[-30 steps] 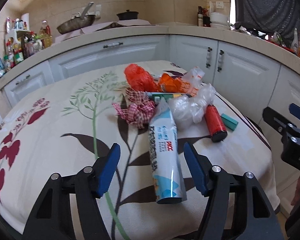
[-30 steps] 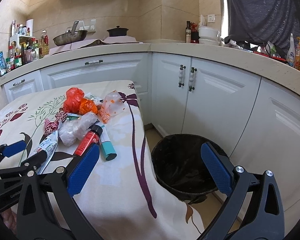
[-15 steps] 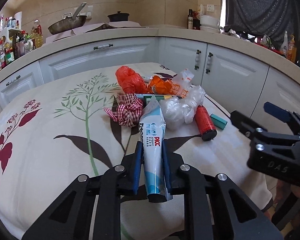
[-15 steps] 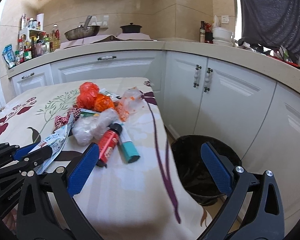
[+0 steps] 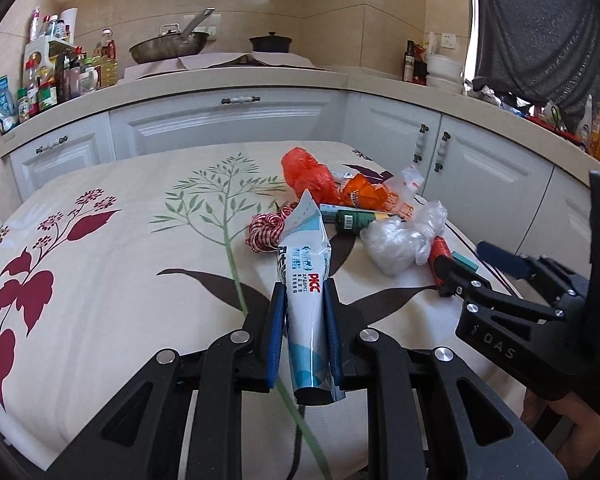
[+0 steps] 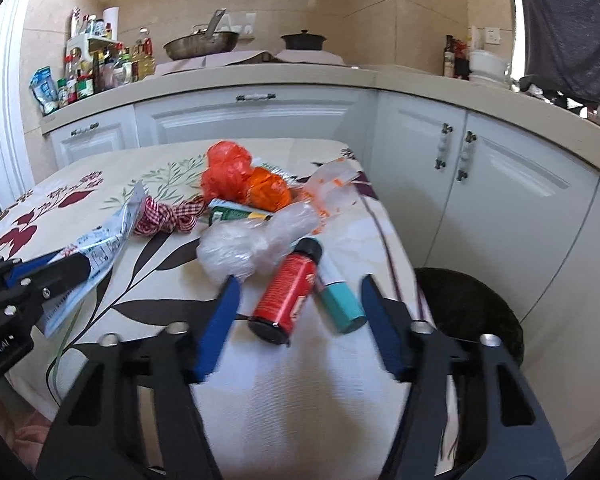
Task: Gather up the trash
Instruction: 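Grasp the toothpaste tube with the left tool while the right tool grasps the red spray can, then carry both items over the black bin and open both tools to drop them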
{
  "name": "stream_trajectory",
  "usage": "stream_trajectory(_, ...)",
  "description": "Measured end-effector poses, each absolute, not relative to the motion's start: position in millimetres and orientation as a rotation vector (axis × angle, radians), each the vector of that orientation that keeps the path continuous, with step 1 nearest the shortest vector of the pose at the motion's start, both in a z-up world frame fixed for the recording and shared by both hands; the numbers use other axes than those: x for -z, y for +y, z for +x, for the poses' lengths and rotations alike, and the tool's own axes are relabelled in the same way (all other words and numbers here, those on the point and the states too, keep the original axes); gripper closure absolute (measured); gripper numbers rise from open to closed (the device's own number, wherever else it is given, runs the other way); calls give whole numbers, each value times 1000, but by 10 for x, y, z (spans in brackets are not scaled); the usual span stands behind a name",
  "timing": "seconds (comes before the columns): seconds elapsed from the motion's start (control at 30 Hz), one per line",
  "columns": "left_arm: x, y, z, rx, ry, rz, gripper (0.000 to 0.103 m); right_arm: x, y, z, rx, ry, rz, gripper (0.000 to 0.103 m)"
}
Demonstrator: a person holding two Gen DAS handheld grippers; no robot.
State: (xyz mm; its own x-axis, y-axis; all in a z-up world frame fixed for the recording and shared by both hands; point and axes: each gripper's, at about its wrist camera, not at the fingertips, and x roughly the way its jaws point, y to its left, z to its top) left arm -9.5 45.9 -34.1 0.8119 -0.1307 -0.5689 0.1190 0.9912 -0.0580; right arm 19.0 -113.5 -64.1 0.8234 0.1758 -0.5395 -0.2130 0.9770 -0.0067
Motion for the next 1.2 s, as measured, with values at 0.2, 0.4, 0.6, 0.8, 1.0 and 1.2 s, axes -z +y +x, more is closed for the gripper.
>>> stream_trajectory(0.2, 369, 453, -90, 145, 618, -28, 83, 714, -1077, 239, -218, 594, -66, 68)
stream_trajectory(0.4, 383, 456, -70, 148, 625, -26, 83, 715, -1127, 234, -206, 585, -51, 79)
stream_trajectory(0.6, 380, 419, -81, 149, 620, -11, 83, 665, -1165, 171, -206, 564, -56, 80)
stream_trajectory(0.8, 358, 388, -94, 142, 609, -2, 83, 594, -1234, 102, -199, 536, -51, 80)
stream_trajectory(1.0, 346, 354, -97, 142, 607, 3, 83, 526, -1322, 32, -191, 512, -38, 80)
stream_trajectory(1.2, 294, 306, -94, 138, 599, 3, 83, 435, -1411, -41, -182, 480, -29, 80)
